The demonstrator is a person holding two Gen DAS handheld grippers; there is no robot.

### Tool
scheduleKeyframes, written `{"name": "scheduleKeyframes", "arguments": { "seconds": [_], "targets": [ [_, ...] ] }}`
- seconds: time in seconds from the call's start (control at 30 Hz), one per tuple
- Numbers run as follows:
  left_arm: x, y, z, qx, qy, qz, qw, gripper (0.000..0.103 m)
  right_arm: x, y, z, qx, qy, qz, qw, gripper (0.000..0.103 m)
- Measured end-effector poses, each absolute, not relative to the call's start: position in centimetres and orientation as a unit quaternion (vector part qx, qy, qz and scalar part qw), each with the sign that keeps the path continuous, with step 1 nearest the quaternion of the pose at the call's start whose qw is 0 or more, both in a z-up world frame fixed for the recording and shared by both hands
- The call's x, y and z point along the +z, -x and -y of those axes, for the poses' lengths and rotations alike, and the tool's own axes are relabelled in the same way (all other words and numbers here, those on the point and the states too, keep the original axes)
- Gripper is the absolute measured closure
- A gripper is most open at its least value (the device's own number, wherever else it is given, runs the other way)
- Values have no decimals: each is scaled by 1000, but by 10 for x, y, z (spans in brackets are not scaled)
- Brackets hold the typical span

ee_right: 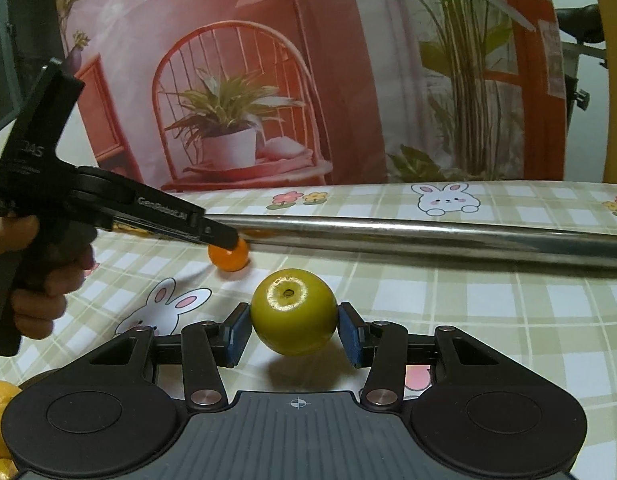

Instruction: Organize fruits

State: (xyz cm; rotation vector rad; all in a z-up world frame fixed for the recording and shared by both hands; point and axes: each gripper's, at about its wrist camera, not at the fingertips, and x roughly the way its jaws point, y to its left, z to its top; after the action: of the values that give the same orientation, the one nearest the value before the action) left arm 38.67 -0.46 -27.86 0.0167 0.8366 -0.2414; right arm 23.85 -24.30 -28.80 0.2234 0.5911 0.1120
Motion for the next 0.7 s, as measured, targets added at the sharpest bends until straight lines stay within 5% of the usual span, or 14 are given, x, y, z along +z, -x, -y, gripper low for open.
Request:
{"name": "scheduleKeyframes", "arguments": {
  "seconds": [0.7],
  "targets": [
    [-249, -340, -20, -108, -14, -396, 912, 62, -289, -238, 246, 42, -121, -291, 948, 60]
  ]
}}
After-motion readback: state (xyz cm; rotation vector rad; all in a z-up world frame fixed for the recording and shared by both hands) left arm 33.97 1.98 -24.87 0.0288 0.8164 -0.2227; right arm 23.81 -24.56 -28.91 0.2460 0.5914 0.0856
